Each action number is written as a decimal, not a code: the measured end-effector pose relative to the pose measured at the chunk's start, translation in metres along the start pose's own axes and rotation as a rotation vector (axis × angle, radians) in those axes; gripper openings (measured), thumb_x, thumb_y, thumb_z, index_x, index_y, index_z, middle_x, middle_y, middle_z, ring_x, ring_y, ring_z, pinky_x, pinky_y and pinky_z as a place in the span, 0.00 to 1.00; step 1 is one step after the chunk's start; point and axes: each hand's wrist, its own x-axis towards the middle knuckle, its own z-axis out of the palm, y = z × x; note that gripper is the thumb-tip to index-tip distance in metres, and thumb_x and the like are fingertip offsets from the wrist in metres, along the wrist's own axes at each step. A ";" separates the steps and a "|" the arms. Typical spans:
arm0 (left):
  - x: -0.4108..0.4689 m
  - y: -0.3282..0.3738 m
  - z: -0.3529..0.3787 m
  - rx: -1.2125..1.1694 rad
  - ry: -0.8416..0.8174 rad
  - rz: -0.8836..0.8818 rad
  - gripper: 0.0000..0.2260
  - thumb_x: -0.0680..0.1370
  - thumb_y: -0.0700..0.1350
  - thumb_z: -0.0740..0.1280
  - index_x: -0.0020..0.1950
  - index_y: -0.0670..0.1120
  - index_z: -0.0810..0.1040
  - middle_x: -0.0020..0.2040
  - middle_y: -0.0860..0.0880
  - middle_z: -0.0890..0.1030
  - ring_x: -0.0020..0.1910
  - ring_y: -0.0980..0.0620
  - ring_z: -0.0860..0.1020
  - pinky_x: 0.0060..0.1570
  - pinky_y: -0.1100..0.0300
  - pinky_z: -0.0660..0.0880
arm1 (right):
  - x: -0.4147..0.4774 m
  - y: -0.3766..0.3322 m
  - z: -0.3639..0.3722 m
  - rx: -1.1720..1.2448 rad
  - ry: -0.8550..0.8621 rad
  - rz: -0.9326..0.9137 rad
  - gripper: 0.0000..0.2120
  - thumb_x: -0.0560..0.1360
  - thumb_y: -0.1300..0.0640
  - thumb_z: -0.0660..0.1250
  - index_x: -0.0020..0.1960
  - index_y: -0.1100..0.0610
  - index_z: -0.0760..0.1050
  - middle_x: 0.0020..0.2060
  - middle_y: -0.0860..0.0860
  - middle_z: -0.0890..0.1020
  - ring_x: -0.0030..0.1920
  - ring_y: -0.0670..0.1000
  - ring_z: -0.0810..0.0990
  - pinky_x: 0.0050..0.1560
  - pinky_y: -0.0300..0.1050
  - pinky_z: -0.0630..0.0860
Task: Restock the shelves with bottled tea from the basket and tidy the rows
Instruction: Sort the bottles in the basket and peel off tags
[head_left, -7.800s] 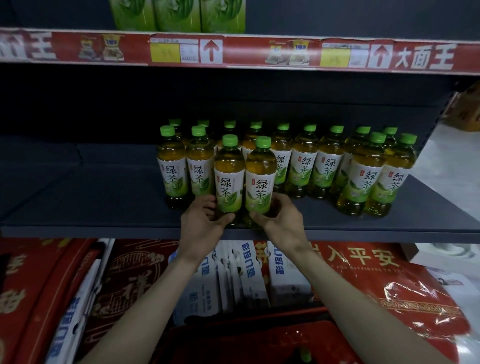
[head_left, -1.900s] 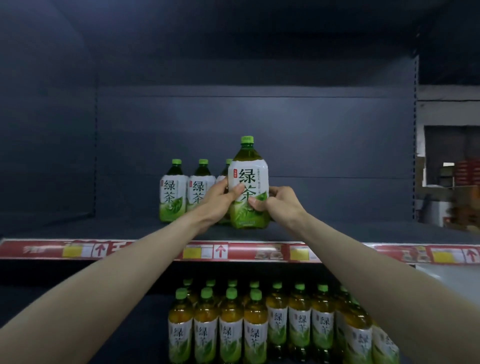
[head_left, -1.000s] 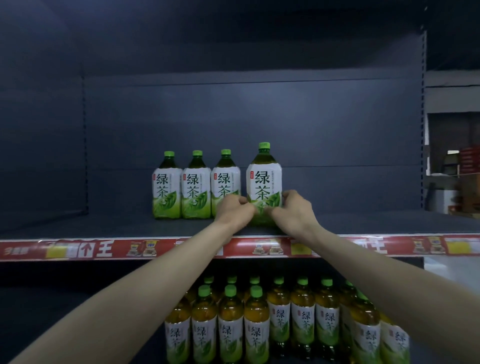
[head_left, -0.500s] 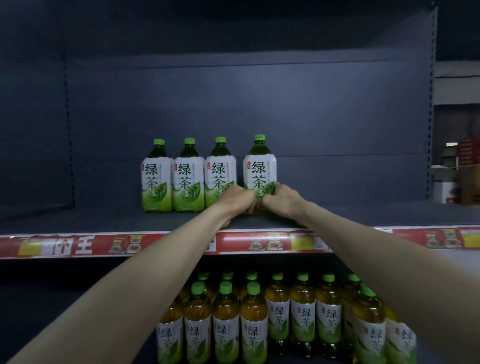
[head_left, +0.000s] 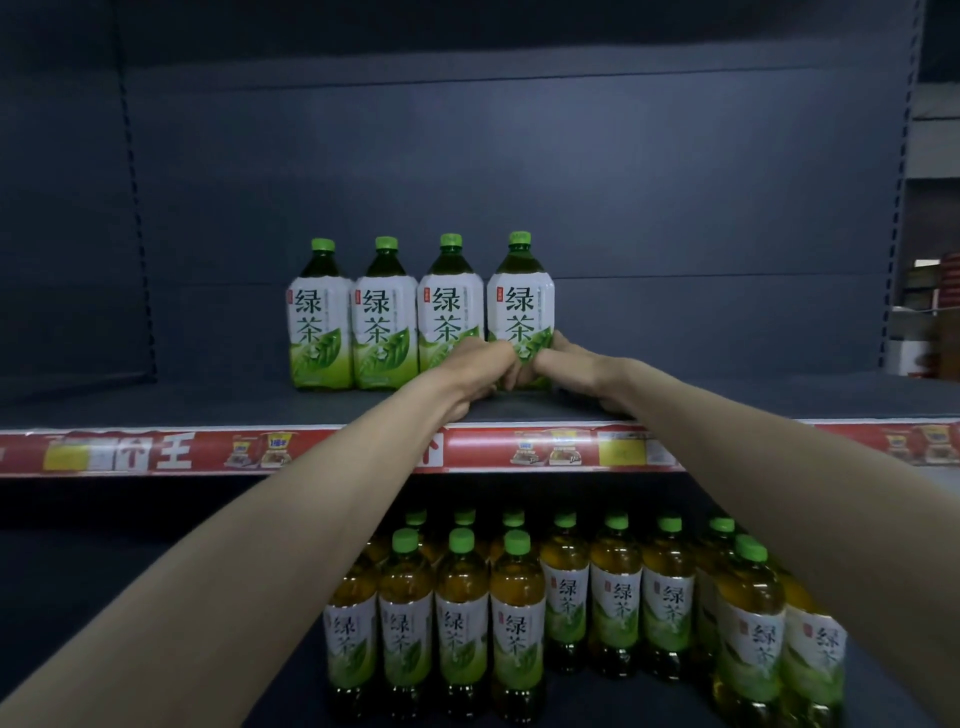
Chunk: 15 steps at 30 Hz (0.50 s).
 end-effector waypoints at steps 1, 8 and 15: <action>-0.002 0.000 0.000 0.001 0.000 0.008 0.28 0.39 0.42 0.64 0.38 0.41 0.77 0.51 0.34 0.82 0.60 0.37 0.81 0.67 0.39 0.78 | 0.001 0.000 0.000 -0.003 0.000 0.006 0.36 0.76 0.59 0.68 0.80 0.55 0.56 0.73 0.53 0.68 0.70 0.55 0.70 0.61 0.48 0.67; -0.018 0.007 -0.001 -0.004 0.005 0.016 0.17 0.51 0.36 0.65 0.39 0.41 0.76 0.53 0.35 0.82 0.61 0.39 0.81 0.67 0.41 0.78 | -0.009 -0.004 0.000 0.043 0.006 -0.021 0.30 0.78 0.63 0.67 0.77 0.55 0.61 0.65 0.52 0.71 0.61 0.51 0.70 0.48 0.40 0.69; -0.024 0.009 -0.008 0.004 0.075 0.067 0.17 0.57 0.38 0.67 0.44 0.40 0.82 0.52 0.41 0.83 0.58 0.41 0.81 0.64 0.40 0.80 | -0.017 -0.005 -0.007 0.014 0.197 0.007 0.13 0.76 0.57 0.72 0.59 0.54 0.78 0.62 0.54 0.82 0.63 0.56 0.79 0.63 0.47 0.74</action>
